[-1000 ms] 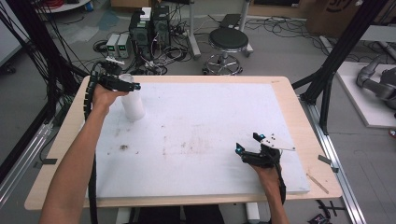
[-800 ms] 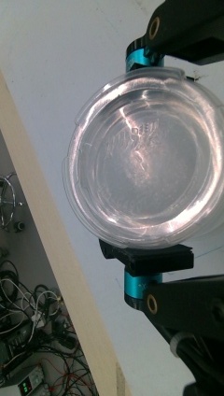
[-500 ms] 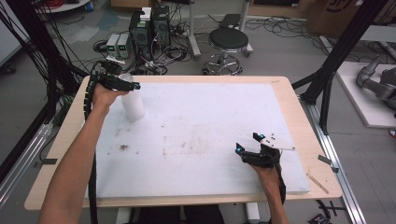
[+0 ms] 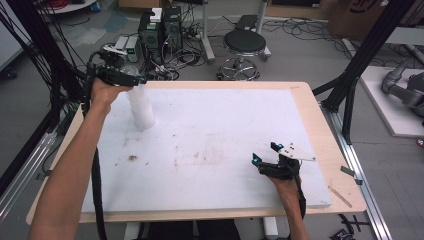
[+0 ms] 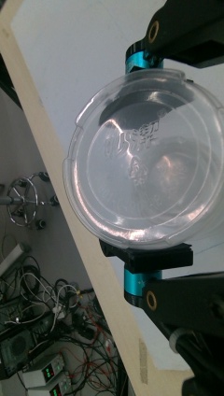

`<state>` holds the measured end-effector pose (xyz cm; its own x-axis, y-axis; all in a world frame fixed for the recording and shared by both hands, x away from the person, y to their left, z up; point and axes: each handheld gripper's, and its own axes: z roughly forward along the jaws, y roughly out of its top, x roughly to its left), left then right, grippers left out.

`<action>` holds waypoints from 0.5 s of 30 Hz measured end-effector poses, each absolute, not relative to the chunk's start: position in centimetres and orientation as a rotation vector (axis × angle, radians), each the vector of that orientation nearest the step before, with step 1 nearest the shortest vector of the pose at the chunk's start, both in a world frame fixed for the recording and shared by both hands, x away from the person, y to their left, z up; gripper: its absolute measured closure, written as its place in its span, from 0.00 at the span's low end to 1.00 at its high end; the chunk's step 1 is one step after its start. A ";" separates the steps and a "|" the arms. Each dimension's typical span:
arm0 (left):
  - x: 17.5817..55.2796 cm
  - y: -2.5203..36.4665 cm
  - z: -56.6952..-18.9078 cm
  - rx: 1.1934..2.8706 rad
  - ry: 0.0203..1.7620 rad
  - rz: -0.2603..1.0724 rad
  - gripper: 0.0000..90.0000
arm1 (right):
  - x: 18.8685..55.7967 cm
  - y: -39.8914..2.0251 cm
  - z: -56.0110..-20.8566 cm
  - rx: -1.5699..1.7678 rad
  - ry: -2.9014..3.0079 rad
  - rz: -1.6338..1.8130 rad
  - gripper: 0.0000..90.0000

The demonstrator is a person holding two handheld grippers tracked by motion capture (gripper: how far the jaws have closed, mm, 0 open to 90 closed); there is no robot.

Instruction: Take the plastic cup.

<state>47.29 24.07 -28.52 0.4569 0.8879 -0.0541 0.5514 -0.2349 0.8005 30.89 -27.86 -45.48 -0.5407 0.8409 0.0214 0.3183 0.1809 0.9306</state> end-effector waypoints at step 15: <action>46.4 24.0 -22.9 1.902 1.145 0.621 0.43 | 30.9 -27.8 -45.5 1.087 1.958 1.348 0.18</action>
<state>46.42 23.97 -22.90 0.4667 0.8844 0.0031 0.4845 -0.2586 0.8357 30.87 -27.79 -45.46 -0.5416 0.8403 0.0225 0.3210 0.1820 0.9294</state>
